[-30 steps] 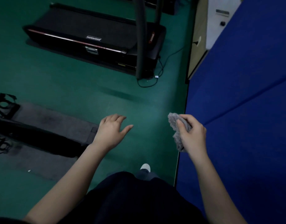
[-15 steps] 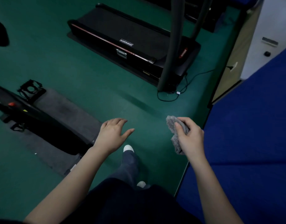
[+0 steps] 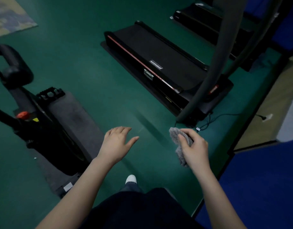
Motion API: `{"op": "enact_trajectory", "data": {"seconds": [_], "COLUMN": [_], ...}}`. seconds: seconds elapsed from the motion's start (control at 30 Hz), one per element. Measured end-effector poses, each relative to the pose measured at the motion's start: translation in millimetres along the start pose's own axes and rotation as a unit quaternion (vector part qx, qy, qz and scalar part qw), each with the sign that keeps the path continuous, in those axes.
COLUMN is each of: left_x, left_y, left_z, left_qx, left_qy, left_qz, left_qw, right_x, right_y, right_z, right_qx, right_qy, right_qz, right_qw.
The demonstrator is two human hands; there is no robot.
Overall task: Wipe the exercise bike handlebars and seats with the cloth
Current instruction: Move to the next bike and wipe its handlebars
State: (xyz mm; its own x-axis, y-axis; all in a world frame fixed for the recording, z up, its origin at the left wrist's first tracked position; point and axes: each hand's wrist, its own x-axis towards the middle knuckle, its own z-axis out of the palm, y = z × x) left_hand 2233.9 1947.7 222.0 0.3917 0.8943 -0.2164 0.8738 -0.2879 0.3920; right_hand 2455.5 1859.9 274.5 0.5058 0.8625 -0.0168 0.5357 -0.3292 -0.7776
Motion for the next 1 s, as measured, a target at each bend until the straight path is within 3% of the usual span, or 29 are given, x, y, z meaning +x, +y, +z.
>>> {"op": "enact_trajectory", "data": {"seconds": [0.33,0.63,1.0], "left_x": [33.1,118.6,175.1], "left_y": [-30.6,3.2,18.1], "left_z": [-19.7,-33.0,-44.8], "left_qx": [-0.04,-0.053,-0.088], "left_qy": [0.077,0.115,0.152], "left_qz": [-0.155,-0.246,-0.353], "left_qw": [0.984,0.961,0.919], "right_x": [107.8,253.1,363.1], "right_y": [-39.6,-55.1,-71.2], "right_z": [54.1,66.3,93.7], "right_qx": [0.015,0.013,0.018], "right_qy": [-0.139,-0.222,-0.3], "right_qz": [-0.116,-0.196,-0.24], "right_qw": [0.983,0.955,0.923]}}
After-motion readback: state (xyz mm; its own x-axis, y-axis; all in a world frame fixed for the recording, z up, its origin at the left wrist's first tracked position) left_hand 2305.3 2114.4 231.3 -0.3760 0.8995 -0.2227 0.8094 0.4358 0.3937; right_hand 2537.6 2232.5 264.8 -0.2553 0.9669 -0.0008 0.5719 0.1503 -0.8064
